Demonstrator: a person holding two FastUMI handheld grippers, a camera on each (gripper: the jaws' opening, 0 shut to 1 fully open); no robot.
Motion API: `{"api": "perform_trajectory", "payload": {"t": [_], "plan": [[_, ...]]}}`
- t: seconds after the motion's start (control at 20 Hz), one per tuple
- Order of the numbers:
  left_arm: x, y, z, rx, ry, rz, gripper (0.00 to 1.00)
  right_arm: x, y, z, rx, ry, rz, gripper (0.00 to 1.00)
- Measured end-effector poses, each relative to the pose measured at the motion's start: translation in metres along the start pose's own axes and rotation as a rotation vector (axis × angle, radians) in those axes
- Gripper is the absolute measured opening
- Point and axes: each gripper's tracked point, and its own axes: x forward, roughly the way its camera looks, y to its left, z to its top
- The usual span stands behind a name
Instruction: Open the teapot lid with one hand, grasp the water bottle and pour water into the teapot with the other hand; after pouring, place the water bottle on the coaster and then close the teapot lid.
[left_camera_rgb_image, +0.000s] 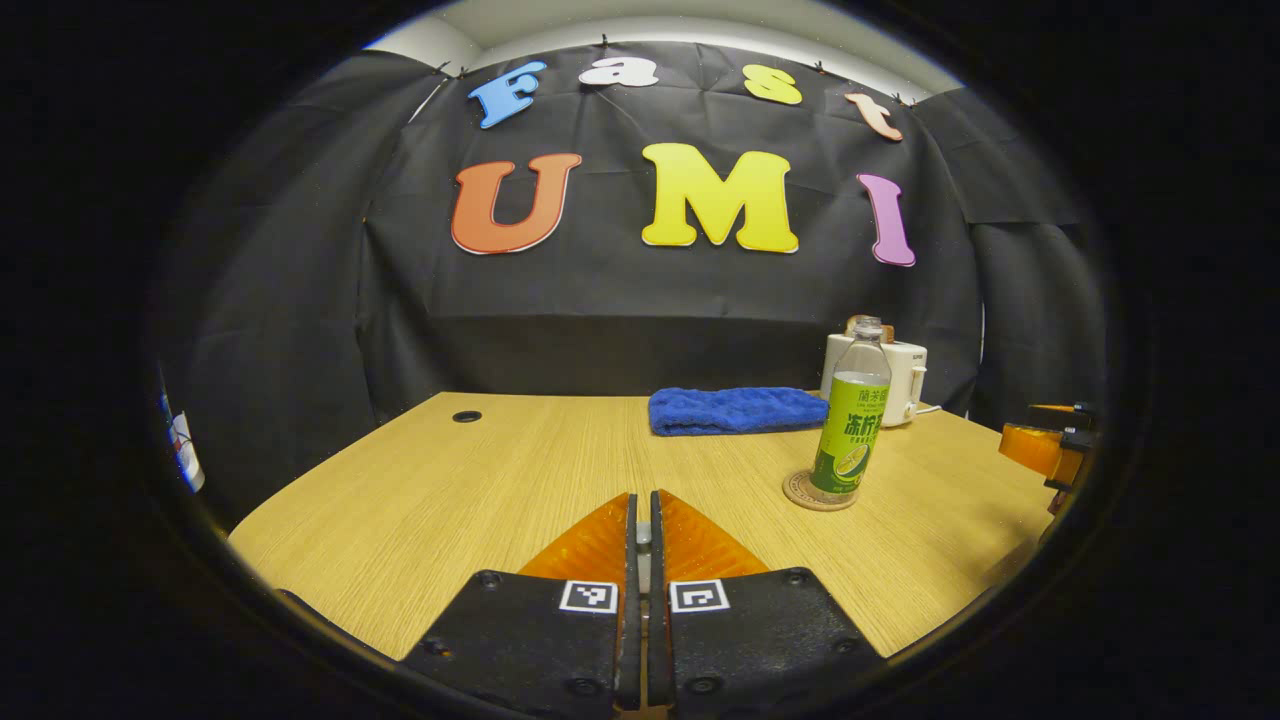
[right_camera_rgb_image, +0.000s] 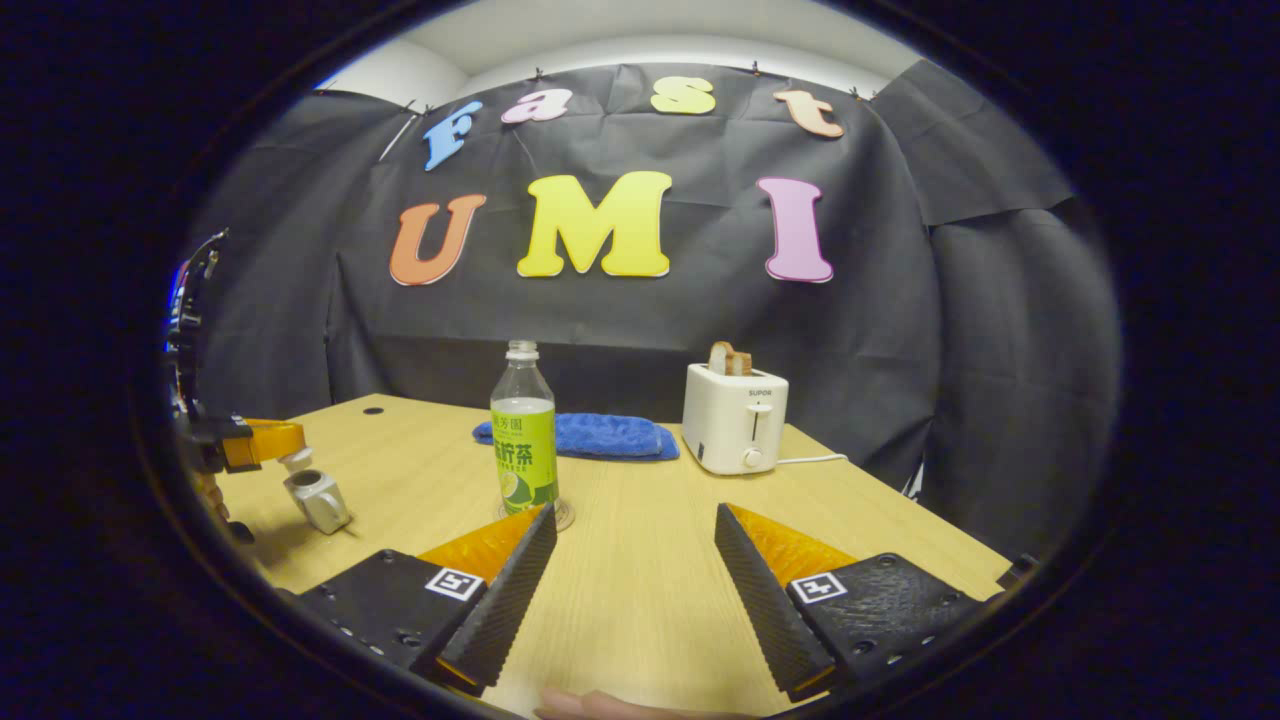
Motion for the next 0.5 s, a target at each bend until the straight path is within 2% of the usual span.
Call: {"api": "perform_trajectory", "payload": {"t": [0.2,0.25,0.35,0.45,0.5], "plan": [[0.004,-0.003,-0.011,-0.012,0.029,0.025,0.05,0.007,-0.017,-0.004,0.007,0.016,-0.03,0.98],[0.003,-0.003,-0.013,-0.003,0.036,0.03,0.05,0.007,-0.019,-0.004,0.014,0.015,-0.033,0.95],[0.006,-0.004,-0.023,0.027,0.061,0.05,0.06,0.007,-0.019,-0.003,0.034,0.018,-0.025,0.99],[0.007,-0.006,-0.024,0.066,0.048,0.069,0.07,0.007,-0.018,-0.004,0.044,0.025,-0.019,0.95],[0.005,-0.004,-0.025,0.083,0.047,0.084,0.07,0.007,-0.018,-0.004,0.04,0.025,-0.017,0.99]]}}
